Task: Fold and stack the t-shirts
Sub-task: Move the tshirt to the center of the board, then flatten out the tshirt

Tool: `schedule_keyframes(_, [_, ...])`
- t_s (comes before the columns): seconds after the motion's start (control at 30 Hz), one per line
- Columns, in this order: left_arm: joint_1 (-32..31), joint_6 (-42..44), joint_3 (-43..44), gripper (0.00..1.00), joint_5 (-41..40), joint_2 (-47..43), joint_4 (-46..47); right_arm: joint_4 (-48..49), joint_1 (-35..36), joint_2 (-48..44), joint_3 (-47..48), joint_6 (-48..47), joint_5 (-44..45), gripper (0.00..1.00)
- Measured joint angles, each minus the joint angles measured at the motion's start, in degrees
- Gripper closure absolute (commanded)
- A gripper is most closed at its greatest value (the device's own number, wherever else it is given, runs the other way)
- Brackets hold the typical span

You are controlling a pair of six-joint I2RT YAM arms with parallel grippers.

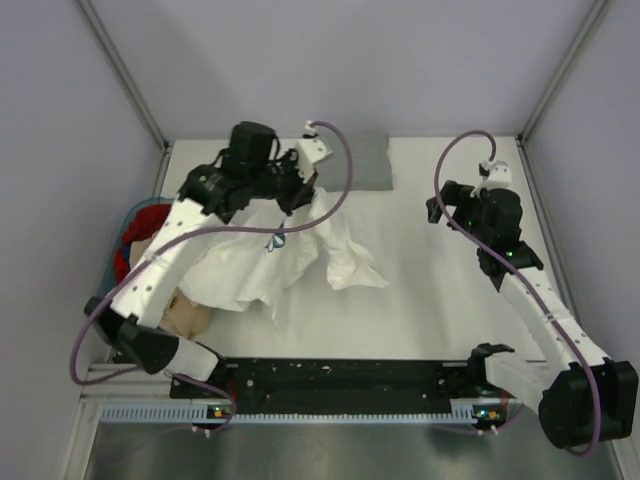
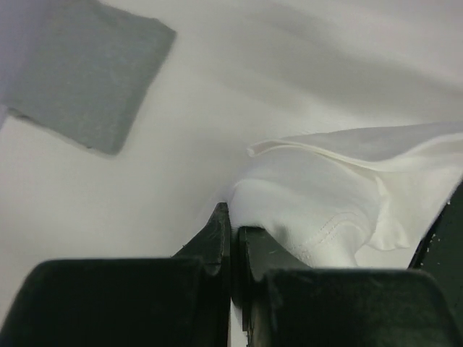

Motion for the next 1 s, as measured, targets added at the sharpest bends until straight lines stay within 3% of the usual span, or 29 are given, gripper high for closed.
schedule_keyframes(0.2, [-10.4,-0.1,3.2,1.0,1.1,18.3,2.6,-9.1,0.0,-1.7,7.6,1.3,-3.0,0.01])
schedule_keyframes(0.23, [-11.2,-0.5,5.4,0.87,2.0,21.7,3.2,-10.6,-0.1,-1.9,8.4,1.5,-2.9,0.01])
schedule_keyframes(0.27, [-11.7,-0.9,7.0,0.67,2.7,24.2,4.0,-11.9,-0.2,-2.0,9.1,1.6,-2.7,0.01])
schedule_keyframes(0.33, [-12.2,-1.5,11.0,0.01,3.8,29.7,5.6,-14.8,-0.7,-2.3,10.3,1.6,-2.1,0.01])
schedule_keyframes(0.47, [-11.4,-3.3,16.7,0.01,4.1,36.9,8.3,-20.1,-1.5,-2.4,12.4,0.7,-1.4,0.01])
schedule_keyframes(0.67, [-3.7,-4.2,16.0,0.01,7.6,35.6,9.2,-26.8,-1.1,1.9,17.6,-0.4,-7.6,0.25])
schedule_keyframes(0.83, [8.5,5.5,2.7,0.24,7.6,22.1,5.5,-31.3,7.9,8.7,17.5,2.3,-8.4,0.28])
schedule_keyframes(1.0, [8.1,21.4,-17.2,0.1,5.3,3.3,-3.0,-33.5,20.7,17.7,14.8,5.6,-8.7,0.2])
